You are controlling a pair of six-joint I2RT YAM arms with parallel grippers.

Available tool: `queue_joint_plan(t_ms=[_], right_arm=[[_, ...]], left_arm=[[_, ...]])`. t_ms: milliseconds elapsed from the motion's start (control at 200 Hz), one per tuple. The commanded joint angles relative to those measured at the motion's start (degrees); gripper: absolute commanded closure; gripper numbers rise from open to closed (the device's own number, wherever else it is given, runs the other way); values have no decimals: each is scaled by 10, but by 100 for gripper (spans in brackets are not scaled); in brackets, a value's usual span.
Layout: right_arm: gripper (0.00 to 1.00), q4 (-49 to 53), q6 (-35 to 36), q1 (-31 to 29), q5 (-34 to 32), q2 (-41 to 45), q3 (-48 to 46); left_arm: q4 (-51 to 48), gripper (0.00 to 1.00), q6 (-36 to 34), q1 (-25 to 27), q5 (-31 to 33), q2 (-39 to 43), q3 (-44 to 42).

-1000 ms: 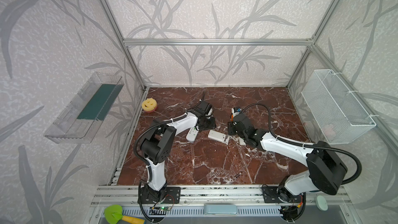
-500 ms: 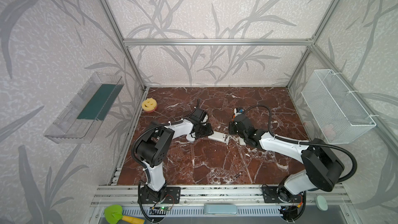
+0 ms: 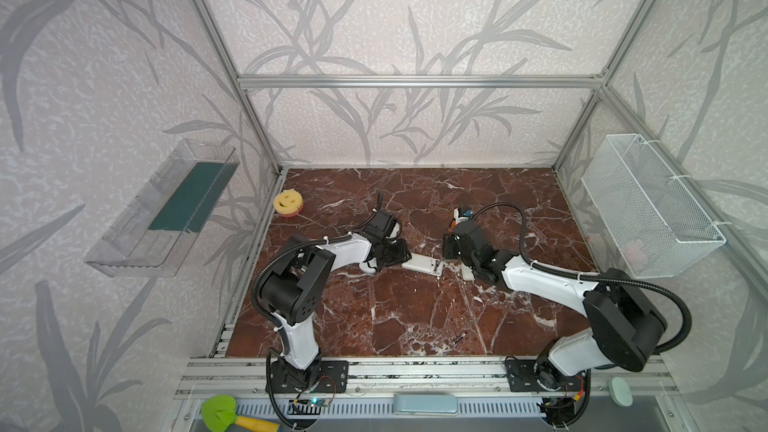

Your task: Unload the batteries from the remote control

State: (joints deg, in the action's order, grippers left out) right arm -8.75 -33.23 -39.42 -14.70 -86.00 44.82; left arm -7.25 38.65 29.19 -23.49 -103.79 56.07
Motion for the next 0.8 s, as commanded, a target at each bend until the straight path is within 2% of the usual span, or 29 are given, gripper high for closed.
queue_joint_plan(t_ms=[0, 135, 400, 795], right_arm=[[100, -22, -22, 1, -2, 4, -17], [100, -36, -29, 2, -9, 7, -37], [100, -116, -154, 22, 13, 14, -106], [100, -213, -271, 43, 23, 13, -174]], left_arm=[[-26, 66, 16, 9, 5, 1, -30], [-20, 68, 24, 12, 4, 5, -48], [6, 73, 52, 21, -2, 10, -84], [31, 75, 77, 21, -3, 9, -116]])
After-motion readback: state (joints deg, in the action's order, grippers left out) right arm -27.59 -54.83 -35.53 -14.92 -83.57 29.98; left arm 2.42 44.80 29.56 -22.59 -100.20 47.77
